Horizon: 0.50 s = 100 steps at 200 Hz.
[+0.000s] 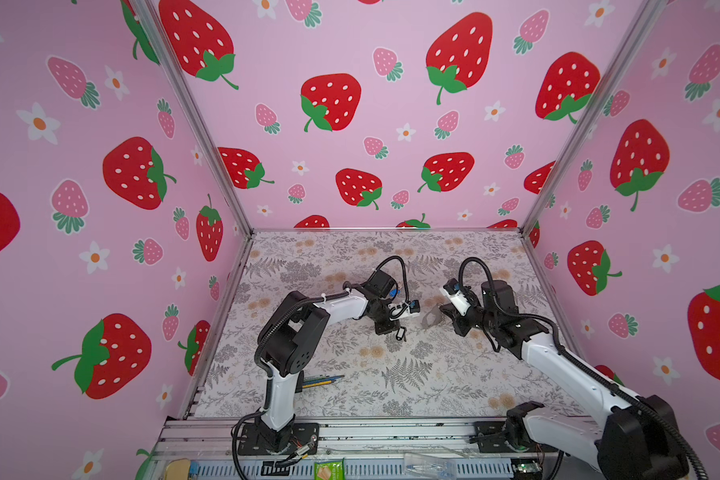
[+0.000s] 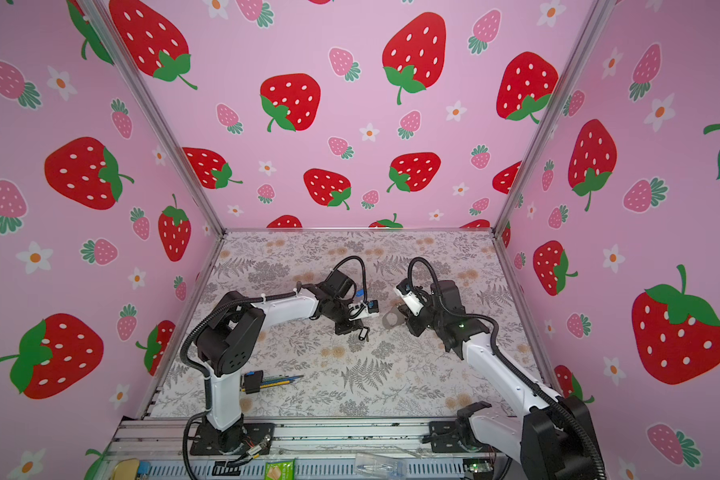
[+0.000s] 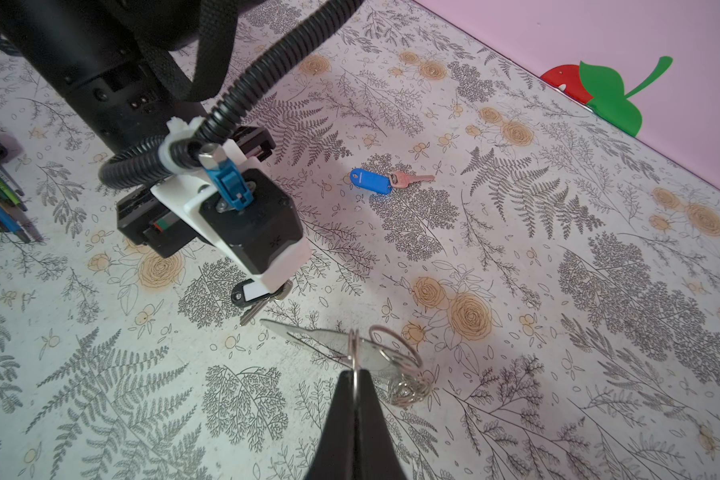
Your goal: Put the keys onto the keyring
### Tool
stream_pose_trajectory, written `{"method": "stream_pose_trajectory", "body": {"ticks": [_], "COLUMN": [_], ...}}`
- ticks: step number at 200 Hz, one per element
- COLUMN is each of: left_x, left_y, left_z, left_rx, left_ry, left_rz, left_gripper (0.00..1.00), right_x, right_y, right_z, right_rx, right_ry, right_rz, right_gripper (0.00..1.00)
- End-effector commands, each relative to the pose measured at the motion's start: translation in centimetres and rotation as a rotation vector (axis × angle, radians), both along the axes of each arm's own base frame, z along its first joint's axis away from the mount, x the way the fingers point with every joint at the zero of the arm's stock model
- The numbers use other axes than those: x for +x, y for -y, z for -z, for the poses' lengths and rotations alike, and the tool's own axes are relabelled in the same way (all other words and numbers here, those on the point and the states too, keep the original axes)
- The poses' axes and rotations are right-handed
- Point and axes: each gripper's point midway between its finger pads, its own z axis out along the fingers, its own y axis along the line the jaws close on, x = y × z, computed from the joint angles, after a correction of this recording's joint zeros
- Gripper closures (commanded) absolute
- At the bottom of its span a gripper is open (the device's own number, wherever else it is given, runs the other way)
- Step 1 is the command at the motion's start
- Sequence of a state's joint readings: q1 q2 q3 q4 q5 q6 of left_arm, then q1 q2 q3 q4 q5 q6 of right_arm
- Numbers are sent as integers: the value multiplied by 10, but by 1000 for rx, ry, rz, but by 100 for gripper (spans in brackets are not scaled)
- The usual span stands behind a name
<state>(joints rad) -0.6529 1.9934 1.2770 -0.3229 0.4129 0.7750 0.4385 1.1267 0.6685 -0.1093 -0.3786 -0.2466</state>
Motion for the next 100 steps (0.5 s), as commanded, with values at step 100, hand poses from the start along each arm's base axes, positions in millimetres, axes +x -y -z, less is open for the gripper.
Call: {"method": "stream_pose_trajectory", "body": {"ticks": [100], "left_x": [-1], "left_y": [7], "left_z": [4], "left_rx": [2], "left_ry": [-20], "left_rz": [31], "left_gripper": [86], "right_x": [-2], "right_y": [0], "right_z": [4], "right_rx": [-7], "right_ry": [-33], "right_rz": [2], "right_gripper": [100]}}
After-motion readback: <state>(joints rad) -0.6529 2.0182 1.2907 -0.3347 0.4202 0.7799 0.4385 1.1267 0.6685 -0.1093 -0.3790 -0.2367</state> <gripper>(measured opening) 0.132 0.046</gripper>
